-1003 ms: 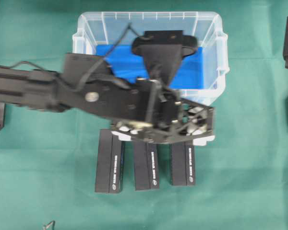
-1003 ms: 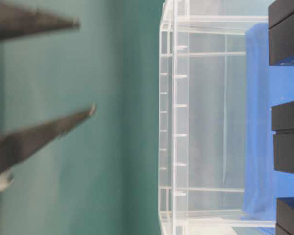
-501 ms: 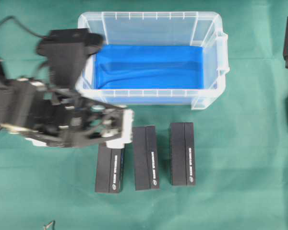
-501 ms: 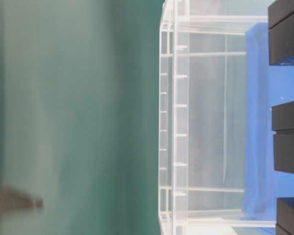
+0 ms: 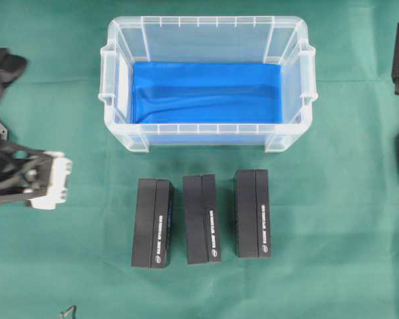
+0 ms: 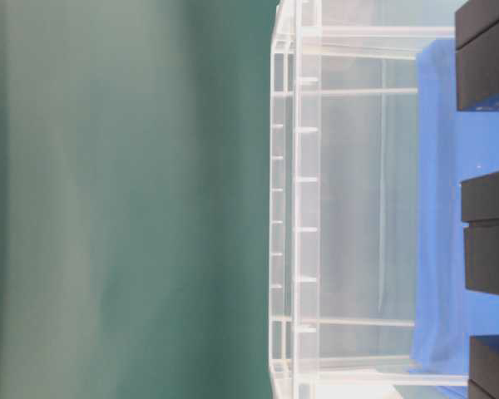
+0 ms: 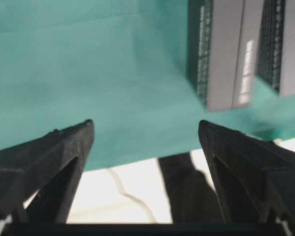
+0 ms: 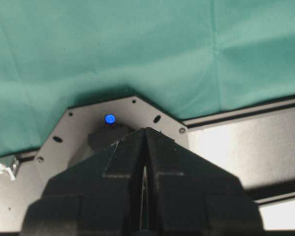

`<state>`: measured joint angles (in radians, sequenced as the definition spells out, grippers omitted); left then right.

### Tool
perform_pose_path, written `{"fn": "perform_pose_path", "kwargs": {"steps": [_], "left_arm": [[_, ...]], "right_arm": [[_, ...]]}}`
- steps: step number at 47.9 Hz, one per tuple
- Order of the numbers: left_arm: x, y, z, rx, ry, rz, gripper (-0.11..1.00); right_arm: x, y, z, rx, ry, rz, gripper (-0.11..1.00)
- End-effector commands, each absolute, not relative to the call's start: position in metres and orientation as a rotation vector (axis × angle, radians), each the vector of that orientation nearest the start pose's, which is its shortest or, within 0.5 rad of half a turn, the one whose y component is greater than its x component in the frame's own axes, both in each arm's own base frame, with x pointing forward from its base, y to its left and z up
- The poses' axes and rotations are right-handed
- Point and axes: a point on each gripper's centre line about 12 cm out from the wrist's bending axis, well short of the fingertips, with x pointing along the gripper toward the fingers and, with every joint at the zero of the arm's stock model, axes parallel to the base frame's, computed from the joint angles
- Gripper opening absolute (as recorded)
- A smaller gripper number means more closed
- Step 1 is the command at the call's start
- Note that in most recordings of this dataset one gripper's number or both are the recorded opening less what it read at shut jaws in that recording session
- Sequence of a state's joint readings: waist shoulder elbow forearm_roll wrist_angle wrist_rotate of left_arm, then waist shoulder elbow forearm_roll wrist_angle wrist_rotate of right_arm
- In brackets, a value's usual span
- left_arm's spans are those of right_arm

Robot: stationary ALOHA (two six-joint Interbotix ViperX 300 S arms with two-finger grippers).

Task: Take the box out of the case with the left arm.

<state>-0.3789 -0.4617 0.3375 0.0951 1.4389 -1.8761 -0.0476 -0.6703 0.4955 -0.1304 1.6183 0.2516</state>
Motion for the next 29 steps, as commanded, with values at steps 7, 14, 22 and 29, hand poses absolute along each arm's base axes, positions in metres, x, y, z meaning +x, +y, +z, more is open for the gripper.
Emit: {"fn": "perform_pose_path", "kwargs": {"steps": [7,14,22,29], "left_arm": [[0.2,-0.079,0.346,-1.275,1.044,0.969,0.82],[0.194,-0.076,0.344,-1.27,1.047,0.99,0.82],[0.195,-0.072,0.343,-1.251,1.016,1.001,0.82],[0.198,-0.06,0.344,-1.249,0.957,1.025,0.82]], "right_arm": [[0.174,-0.024,0.336,0.149,1.389,-0.329,0.0],[0.176,-0.024,0.335,0.148,1.383,-0.327,0.0],[0.176,-0.024,0.334,0.149,1.385,-0.326,0.0],[0.176,-0.024,0.334,0.148,1.385,-0.327,0.0]]}}
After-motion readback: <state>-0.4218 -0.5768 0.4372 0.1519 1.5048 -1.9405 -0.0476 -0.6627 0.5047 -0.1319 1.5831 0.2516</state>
